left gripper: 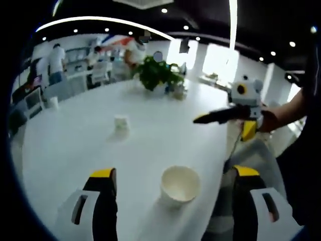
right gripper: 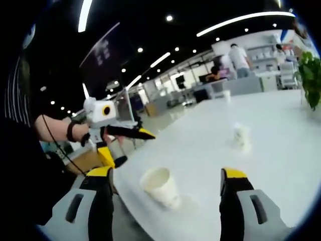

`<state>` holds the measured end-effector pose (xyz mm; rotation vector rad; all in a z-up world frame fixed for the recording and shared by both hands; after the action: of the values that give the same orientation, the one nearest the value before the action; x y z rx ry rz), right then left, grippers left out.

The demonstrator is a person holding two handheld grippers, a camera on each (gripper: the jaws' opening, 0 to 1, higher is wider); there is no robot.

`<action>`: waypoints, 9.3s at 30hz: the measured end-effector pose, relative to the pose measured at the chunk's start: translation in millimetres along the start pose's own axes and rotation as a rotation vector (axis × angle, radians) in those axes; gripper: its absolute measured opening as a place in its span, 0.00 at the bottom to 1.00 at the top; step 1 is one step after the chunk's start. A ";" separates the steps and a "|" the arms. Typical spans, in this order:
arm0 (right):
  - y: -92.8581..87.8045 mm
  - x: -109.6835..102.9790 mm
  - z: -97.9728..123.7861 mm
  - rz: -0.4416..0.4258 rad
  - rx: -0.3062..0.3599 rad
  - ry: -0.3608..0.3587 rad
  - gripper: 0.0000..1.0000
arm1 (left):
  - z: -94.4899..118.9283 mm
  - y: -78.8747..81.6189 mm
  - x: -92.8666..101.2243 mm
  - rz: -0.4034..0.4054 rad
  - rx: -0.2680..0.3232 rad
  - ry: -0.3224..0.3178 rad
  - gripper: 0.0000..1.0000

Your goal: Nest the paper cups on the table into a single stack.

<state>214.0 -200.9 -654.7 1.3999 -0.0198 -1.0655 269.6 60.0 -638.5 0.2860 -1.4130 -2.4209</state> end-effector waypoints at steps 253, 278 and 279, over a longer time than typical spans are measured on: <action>5.8 -20.7 -36.3 -0.184 0.129 0.114 0.50 | -35.4 54.1 -20.6 0.301 0.243 -0.121 0.37; 11.9 -19.6 -29.9 -0.240 0.185 0.168 0.35 | -26.6 48.9 -13.8 0.324 0.276 -0.172 0.37; 12.1 -19.3 -30.0 -0.249 0.185 0.172 0.34 | -26.5 47.5 -13.7 0.330 0.273 -0.172 0.37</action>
<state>227.7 -168.3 -641.7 1.6906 0.1898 -1.1653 299.3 21.9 -609.9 -0.0932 -1.7149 -2.0270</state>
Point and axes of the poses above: the point that each gripper's makers call its tool centre point, and the gripper's own axes: z roughly backward along the fingers, x roughly to its right, y roughly out of its top, the point moved 10 cm from there along z, roughly backward along the fingers, and after that the axes turned 13 degrees about -z, right-handed, at the moved point
